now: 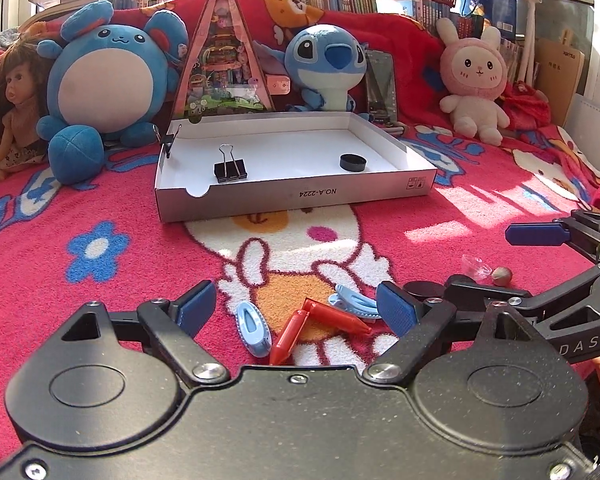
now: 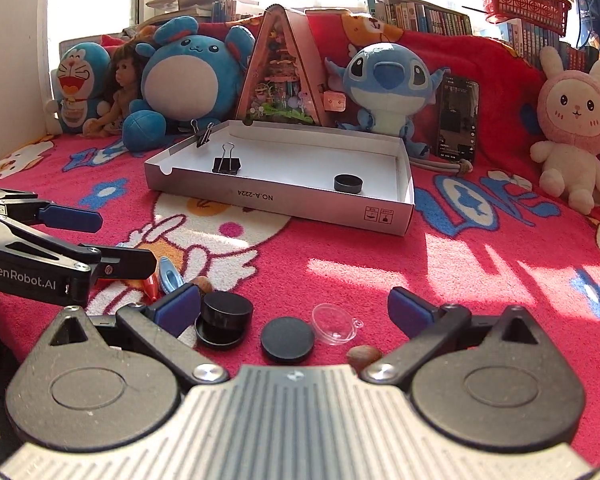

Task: Organize rigid objects
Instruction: 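Withdraw both tools from the box back toward the remaining objects, then grasp the flat black lid with the right tool while the left tool approaches the red stick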

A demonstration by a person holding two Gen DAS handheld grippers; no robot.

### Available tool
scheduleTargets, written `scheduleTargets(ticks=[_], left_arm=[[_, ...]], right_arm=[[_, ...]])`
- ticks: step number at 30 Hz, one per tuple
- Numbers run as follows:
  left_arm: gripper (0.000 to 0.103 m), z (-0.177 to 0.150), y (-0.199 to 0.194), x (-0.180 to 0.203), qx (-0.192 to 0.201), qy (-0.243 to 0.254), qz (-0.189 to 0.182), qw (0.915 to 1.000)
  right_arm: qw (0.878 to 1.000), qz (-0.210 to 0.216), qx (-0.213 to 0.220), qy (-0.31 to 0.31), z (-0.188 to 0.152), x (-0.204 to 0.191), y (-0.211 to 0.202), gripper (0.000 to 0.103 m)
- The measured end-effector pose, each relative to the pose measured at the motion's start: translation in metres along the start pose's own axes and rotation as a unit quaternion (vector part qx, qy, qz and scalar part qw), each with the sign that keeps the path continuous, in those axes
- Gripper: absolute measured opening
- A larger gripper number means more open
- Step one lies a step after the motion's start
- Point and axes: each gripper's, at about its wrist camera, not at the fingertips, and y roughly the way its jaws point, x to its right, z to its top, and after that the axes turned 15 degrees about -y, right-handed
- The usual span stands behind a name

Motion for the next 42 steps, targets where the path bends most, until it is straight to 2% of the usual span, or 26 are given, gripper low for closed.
scheduleTargets(ticks=[10,16,19,26,28,29,35,39,42], left_arm=[[0.086,-0.012,-0.010,-0.001,-0.001,0.004,-0.001,1.0000],[0.081,-0.015,-0.012,-0.006,-0.006,-0.007,0.003,1.0000],[0.077,-0.015,-0.013,-0.009,-0.007,-0.012,0.005,0.9999],[0.059,-0.014,-0.017,-0.014,-0.010,-0.033,0.006,0.9994],[0.055,-0.015,-0.018,-0.014,-0.009,-0.030,0.007,0.9995],[0.048,-0.015,-0.018,-0.014,-0.010,-0.027,0.007,0.9995],[0.030,-0.016,-0.022,-0.014,-0.015,-0.037,0.007,0.9992],[0.025,-0.017,-0.024,-0.014,-0.013,-0.038,0.007,0.9992],[0.025,-0.019,-0.019,-0.014,-0.010,-0.028,0.017,0.9994]], right_arm=[[1.000,-0.002,0.005,-0.011,-0.006,-0.011,-0.008,0.103],[1.000,0.003,0.006,-0.002,-0.009,-0.011,-0.011,0.103],[1.000,0.002,0.005,-0.001,-0.011,-0.012,-0.012,0.102],[1.000,-0.002,0.005,0.008,-0.014,-0.011,-0.015,0.098],[1.000,-0.004,0.005,0.012,-0.016,-0.011,-0.016,0.091],[1.000,-0.005,0.005,0.013,-0.016,-0.011,-0.017,0.088],[1.000,-0.005,0.003,0.022,-0.017,-0.010,-0.018,0.067],[1.000,-0.002,-0.005,0.023,-0.019,-0.013,-0.016,0.050],[0.999,0.000,-0.014,0.030,-0.021,-0.013,-0.012,0.046]])
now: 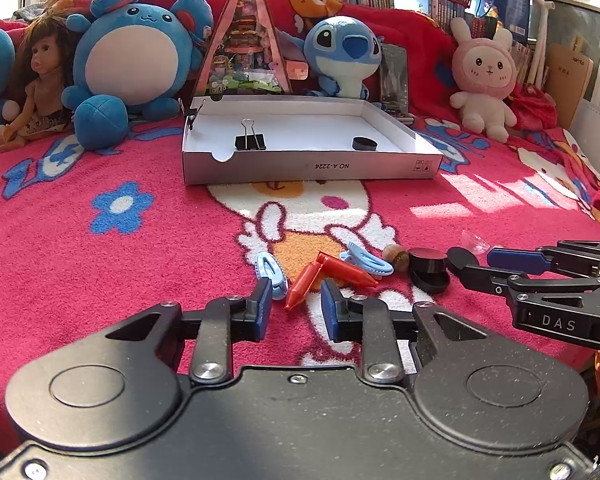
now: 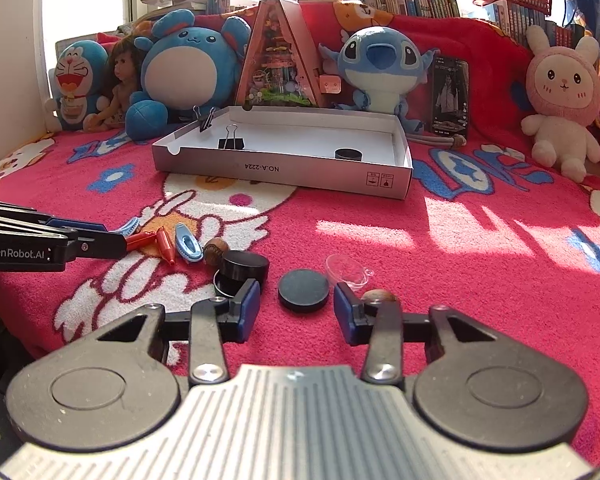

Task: Organize rigid objects
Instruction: 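Grasp the flat black lid with the right tool while the left tool approaches the red stick, then close the left tool on the red stick while the right tool lifts the lid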

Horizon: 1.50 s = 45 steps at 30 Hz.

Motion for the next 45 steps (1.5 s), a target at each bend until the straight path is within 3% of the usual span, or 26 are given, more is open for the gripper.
scheduleTargets(ticks=[4,10,14,25,33,40,45], left_arm=[[0.024,0.003,0.012,-0.007,-0.014,-0.019,0.006,0.9997],[0.026,0.007,0.014,-0.016,0.000,-0.013,0.032,0.9994],[0.036,0.011,0.013,-0.029,0.002,-0.018,0.045,0.9988],[0.046,0.022,0.017,-0.052,0.030,-0.037,0.122,0.9914],[0.061,0.013,0.011,-0.032,0.035,-0.004,0.068,0.9970],[0.059,0.006,0.020,-0.018,0.030,0.018,0.060,0.9976],[0.048,0.006,0.024,-0.020,0.025,0.015,0.053,0.9982]], right_arm=[[1.000,0.002,-0.008,0.015,-0.001,0.002,0.005,0.042],[1.000,0.002,-0.010,0.017,0.000,0.004,0.009,0.042],[1.000,0.003,-0.011,0.019,0.000,0.004,0.011,0.042],[1.000,0.003,-0.012,0.022,0.001,0.004,0.015,0.047],[1.000,-0.007,-0.010,0.025,0.001,0.003,0.017,0.047],[1.000,-0.027,-0.008,0.012,0.000,-0.003,0.018,0.047],[1.000,-0.028,-0.007,0.012,0.000,-0.004,0.019,0.047]])
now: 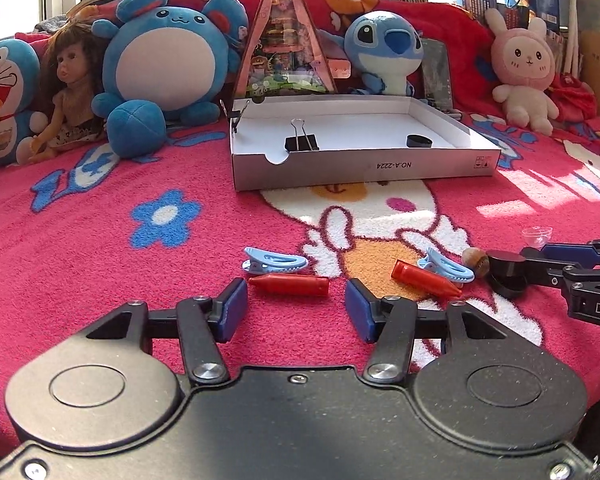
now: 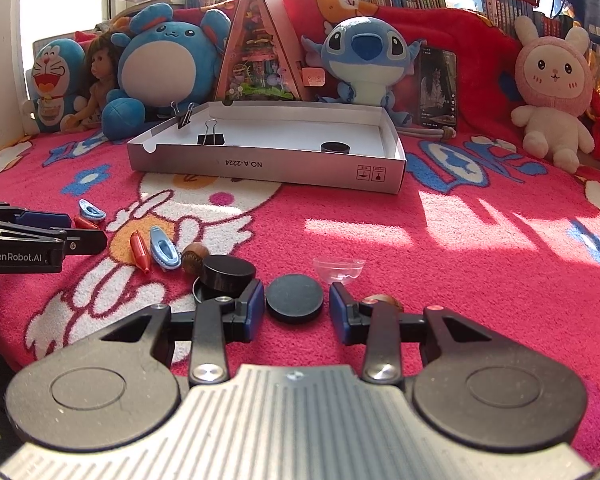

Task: Organize rigid objects
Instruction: 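Close the left tool on the red stick while the right tool lifts the lid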

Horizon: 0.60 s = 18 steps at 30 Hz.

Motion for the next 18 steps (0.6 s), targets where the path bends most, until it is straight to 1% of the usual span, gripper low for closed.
scheduleTargets(ticks=[1,3,6,9,10,11,12,14,16,18], left_arm=[[0.045,0.000,0.000,0.000,0.000,0.002,0.000,1.0000],[0.035,-0.001,0.000,0.001,0.001,0.006,0.006,1.0000],[0.030,-0.001,-0.001,0.002,0.001,0.014,0.007,0.9999],[0.029,-0.001,-0.001,0.003,0.003,0.024,0.004,0.9997],[0.030,-0.001,-0.001,0.003,0.007,0.028,0.002,0.9996],[0.033,0.000,-0.001,0.001,0.012,0.027,0.002,0.9996],[0.045,0.001,0.000,0.000,0.017,0.026,0.007,0.9995],[0.055,0.003,0.002,-0.003,0.024,0.034,0.013,0.9991],[0.056,0.005,0.007,-0.006,0.020,0.048,0.019,0.9985],[0.055,0.005,0.009,-0.008,0.018,0.049,0.018,0.9985]], right_arm=[[1.000,0.000,0.000,0.000,0.000,0.000,0.000,0.047],[1.000,-0.001,0.001,-0.001,0.000,0.000,0.001,0.047],[1.000,-0.004,0.001,-0.011,0.000,-0.002,0.002,0.052],[1.000,-0.003,0.000,-0.016,0.001,-0.003,0.002,0.052],[1.000,-0.002,0.000,-0.018,0.001,-0.003,0.001,0.052],[1.000,-0.001,0.000,-0.020,0.001,-0.003,0.001,0.052],[1.000,-0.001,0.000,-0.021,0.001,-0.003,0.001,0.052],[1.000,0.000,0.000,-0.021,0.000,-0.003,0.000,0.052],[1.000,0.000,0.000,-0.021,0.000,-0.002,0.001,0.052],[1.000,0.000,0.000,-0.020,0.000,-0.002,0.001,0.052]])
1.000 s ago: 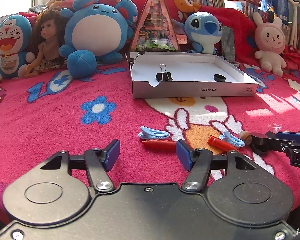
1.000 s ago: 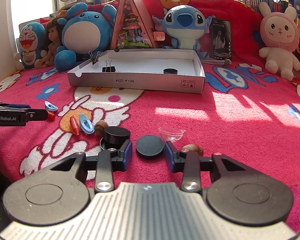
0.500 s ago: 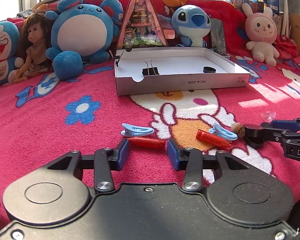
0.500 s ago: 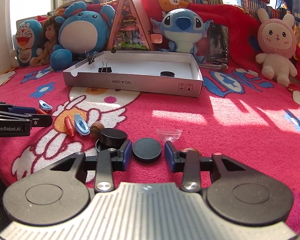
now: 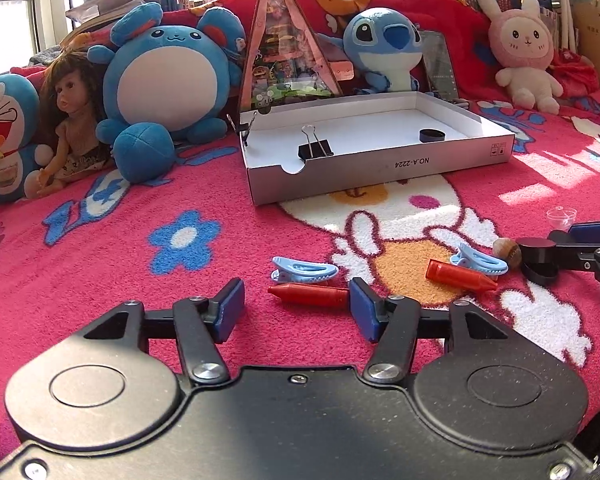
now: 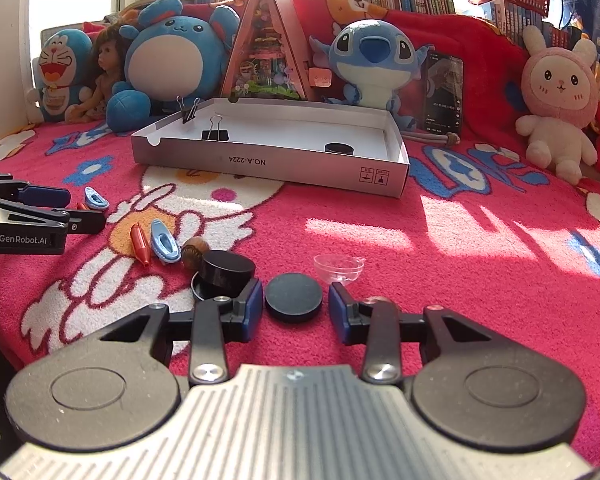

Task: Organize rigid objects
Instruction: 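Close the left tool on the red stick while the right tool lifts the lid, then carry the red stick and black lid into the box, lowering the lid onto the cup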

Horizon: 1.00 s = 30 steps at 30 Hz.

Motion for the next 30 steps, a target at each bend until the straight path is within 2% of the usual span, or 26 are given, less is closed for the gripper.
scheduleTargets(ticks=[5,7,10,14,22,30], left_arm=[[0.044,-0.003,0.001,0.004,0.004,0.010,-0.008,0.9999],[0.043,-0.004,0.001,0.008,0.007,0.015,-0.004,0.9999],[0.042,-0.005,-0.003,0.009,0.007,0.002,0.003,1.0000],[0.042,-0.001,-0.013,0.008,-0.002,-0.027,-0.012,0.9995],[0.042,0.032,-0.028,0.011,0.014,-0.049,-0.041,0.9978],[0.042,0.065,-0.017,0.021,0.026,-0.051,-0.055,0.9968]], right_arm=[[1.000,0.000,0.000,-0.001,0.000,0.000,0.000,0.052],[1.000,0.001,-0.001,0.000,0.000,0.001,0.001,0.050],[1.000,0.006,-0.002,0.003,0.000,0.001,0.001,0.037],[1.000,0.009,-0.001,0.007,0.003,-0.001,-0.003,0.037],[0.999,0.024,0.019,0.042,0.024,0.012,-0.014,0.037],[0.998,0.008,0.026,0.062,0.041,0.030,-0.006,0.037]])
